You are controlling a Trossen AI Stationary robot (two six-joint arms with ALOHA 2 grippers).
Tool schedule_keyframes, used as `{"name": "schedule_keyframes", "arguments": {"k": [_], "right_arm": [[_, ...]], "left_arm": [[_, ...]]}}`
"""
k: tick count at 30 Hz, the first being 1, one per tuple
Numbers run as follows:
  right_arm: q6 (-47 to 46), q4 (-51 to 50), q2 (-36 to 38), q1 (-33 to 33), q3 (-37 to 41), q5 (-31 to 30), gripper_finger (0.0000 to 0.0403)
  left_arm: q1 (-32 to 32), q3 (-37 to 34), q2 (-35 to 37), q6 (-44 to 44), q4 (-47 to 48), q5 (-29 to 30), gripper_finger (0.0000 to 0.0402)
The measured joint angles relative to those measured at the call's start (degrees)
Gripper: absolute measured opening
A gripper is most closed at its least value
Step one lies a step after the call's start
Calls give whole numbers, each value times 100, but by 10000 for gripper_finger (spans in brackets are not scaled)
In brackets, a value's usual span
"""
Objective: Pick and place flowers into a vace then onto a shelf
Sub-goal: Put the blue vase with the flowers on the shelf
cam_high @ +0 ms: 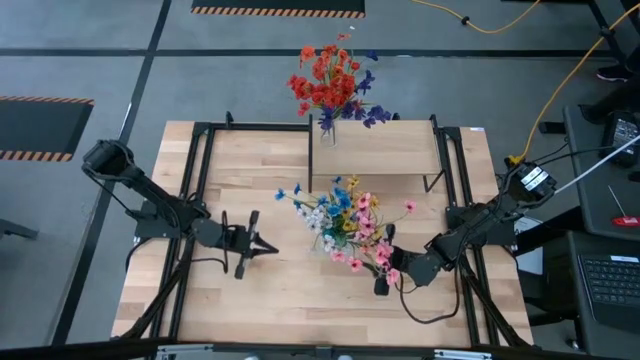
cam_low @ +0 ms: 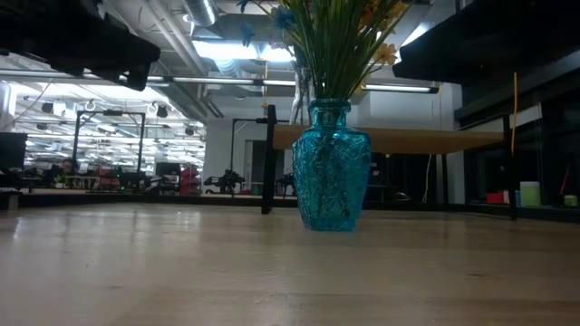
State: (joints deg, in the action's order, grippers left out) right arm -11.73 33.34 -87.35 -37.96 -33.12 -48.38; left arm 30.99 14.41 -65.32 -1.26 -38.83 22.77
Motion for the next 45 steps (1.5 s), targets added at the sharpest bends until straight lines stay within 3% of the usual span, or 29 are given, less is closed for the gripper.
{"name": "schedule_keyframes", "arguments": {"k": [5,10,20,29,45], "right_arm": [[-22,-14,0,77,0,1,299],[-372,-36,0,273,-2,3,348],[-881,-86,-293,686,-9,472,355],[-401,487,-621,927,-9,475,355],[133,583,-1037,1373,-398,861,355]], "left_arm": [[-157,0,0,151,0,-1,2],[-360,0,0,147,0,1,3],[-928,7,-2,345,-45,-53,2],[-1494,7,-2,346,-52,-961,2],[-1551,11,-2,353,-35,-1072,5]]}}
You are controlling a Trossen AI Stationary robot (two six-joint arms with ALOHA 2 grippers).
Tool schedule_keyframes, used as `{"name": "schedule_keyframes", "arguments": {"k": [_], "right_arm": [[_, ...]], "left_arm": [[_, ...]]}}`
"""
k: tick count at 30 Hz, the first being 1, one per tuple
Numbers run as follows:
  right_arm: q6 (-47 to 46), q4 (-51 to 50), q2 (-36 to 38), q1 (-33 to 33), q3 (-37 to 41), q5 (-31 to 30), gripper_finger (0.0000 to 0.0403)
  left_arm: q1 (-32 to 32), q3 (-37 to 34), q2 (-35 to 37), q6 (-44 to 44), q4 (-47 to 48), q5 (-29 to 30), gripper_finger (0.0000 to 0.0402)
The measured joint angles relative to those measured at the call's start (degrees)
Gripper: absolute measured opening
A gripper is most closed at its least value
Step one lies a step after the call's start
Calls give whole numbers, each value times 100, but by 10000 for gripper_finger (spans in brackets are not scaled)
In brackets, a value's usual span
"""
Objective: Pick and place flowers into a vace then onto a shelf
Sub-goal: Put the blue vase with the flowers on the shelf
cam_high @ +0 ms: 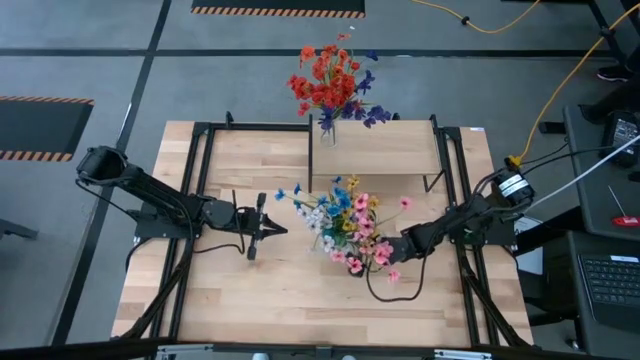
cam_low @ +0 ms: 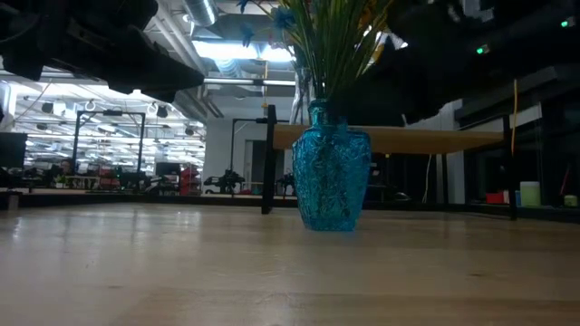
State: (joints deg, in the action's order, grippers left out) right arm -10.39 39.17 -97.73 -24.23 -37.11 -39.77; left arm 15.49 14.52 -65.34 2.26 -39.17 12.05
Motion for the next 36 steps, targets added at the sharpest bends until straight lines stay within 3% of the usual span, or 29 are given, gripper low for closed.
{"name": "schedule_keyframes", "arguments": {"k": [26,36], "right_arm": [[-105,396,-311,210,-24,100,353],[13,525,-309,228,-26,105,290]], "left_arm": [[2,0,0,3,11,2,3],[4,0,0,9,11,22,5]]}}
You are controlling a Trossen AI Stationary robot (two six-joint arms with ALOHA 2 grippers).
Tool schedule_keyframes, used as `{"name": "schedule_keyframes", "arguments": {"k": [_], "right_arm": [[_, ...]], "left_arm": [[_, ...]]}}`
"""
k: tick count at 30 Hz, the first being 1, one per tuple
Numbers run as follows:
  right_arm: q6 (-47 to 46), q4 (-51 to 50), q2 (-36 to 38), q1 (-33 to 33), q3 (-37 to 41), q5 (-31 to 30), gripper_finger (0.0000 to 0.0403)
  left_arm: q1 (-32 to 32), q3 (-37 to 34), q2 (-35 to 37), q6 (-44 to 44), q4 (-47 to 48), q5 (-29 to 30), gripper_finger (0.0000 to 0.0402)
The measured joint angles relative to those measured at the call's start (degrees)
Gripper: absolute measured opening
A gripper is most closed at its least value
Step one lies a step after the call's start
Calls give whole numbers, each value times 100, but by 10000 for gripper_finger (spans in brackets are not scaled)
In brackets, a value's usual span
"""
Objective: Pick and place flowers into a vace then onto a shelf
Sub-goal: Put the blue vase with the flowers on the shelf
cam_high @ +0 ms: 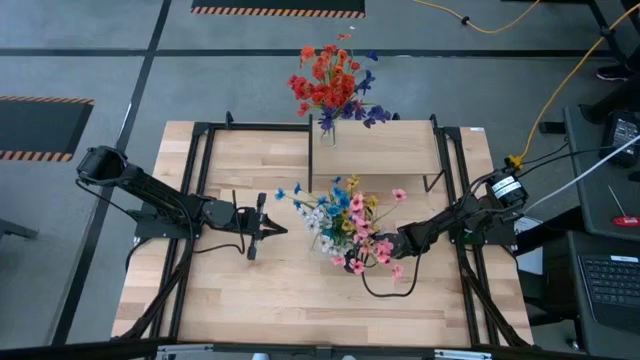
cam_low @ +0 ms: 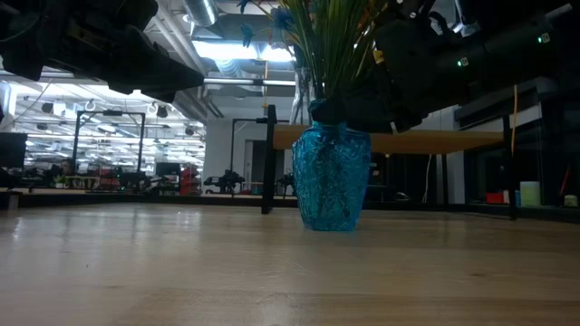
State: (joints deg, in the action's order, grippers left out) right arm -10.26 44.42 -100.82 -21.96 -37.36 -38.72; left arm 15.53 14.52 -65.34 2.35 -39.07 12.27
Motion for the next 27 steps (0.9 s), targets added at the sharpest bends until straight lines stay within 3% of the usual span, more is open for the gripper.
{"name": "schedule_keyframes", "arguments": {"k": [6,14,27], "right_arm": [[-4,39,0,-4,0,5,248],[25,80,-1,-2,2,-4,162],[28,80,-2,-2,2,9,157]], "left_arm": [[0,0,0,0,0,2,3],[0,0,0,86,0,2,3],[0,0,0,85,1,3,2]]}}
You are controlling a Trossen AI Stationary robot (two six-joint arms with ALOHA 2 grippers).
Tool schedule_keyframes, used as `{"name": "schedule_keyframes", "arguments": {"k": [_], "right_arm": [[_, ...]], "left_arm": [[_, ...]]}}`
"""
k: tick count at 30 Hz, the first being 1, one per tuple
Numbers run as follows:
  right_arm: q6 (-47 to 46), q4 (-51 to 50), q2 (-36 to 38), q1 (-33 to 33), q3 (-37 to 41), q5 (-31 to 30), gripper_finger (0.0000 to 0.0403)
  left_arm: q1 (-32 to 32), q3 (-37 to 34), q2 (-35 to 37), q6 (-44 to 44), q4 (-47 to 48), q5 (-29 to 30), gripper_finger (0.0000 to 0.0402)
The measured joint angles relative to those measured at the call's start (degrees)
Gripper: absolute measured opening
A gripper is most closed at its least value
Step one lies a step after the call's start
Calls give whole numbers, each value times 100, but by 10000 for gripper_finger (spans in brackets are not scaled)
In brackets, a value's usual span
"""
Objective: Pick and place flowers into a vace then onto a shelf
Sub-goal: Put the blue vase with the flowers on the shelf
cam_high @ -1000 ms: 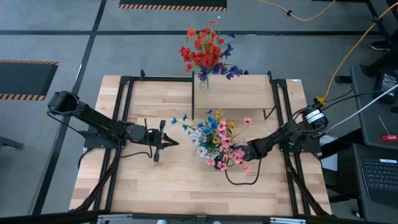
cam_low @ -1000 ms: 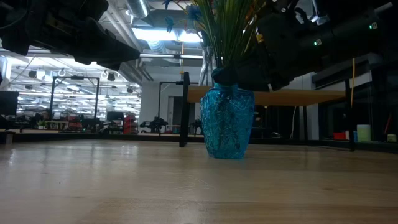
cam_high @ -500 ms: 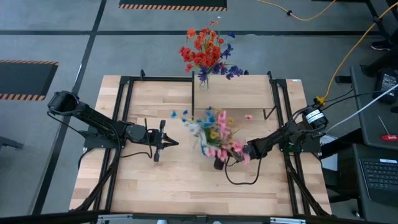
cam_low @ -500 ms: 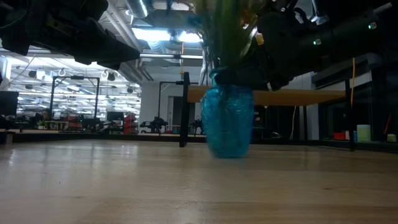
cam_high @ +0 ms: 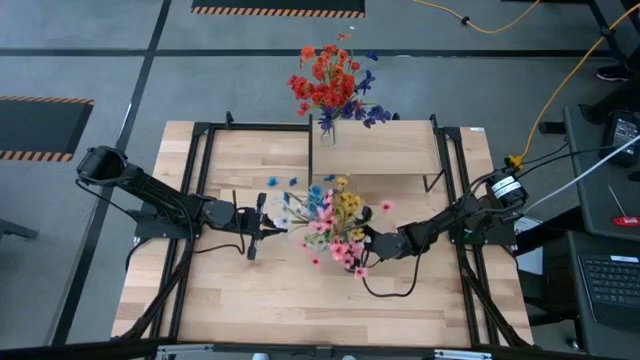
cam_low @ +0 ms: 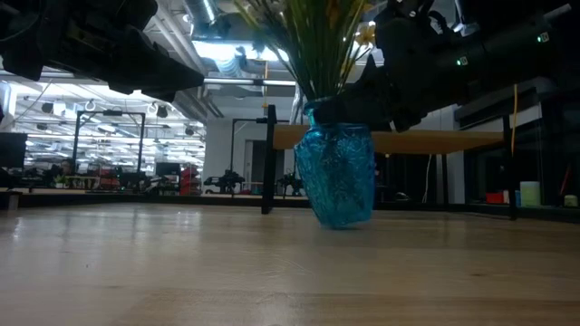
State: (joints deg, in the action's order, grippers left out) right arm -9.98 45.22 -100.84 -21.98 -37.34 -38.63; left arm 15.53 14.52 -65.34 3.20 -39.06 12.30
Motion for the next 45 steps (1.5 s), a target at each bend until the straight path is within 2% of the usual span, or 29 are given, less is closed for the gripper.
{"name": "schedule_keyframes", "arguments": {"k": [8,15,22,33,39,45], "right_arm": [[-161,-177,15,-15,-11,117,185],[-157,-202,15,-54,-11,57,154],[188,131,-4,-274,9,-329,154],[722,887,91,-474,4,-610,154],[744,886,600,-476,201,-676,154],[715,642,1611,-522,707,-809,154]], "left_arm": [[0,0,0,-33,-1,-1,5],[0,0,0,-44,0,-1,3],[0,0,0,-46,0,-1,4],[0,0,0,-69,-1,-13,5],[0,0,-1,-109,11,-58,3],[11,0,-2,-114,23,-86,4]]}}
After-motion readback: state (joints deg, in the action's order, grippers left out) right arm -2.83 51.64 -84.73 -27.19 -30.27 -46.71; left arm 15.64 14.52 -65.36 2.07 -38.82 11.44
